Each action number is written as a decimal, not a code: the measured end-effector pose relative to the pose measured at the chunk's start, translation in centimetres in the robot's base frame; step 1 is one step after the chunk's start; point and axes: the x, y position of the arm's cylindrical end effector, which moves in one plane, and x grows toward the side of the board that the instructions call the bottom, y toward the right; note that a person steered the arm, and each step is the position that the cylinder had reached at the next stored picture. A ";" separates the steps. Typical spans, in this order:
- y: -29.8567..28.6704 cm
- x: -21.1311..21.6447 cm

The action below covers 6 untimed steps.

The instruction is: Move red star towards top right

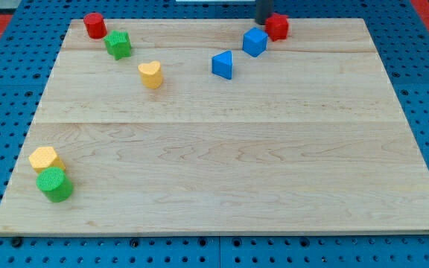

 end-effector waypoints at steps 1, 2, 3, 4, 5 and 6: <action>0.2 0.3; -4.0 1.8; -1.8 3.2; 0.1 5.8; 1.5 5.4; 1.8 5.4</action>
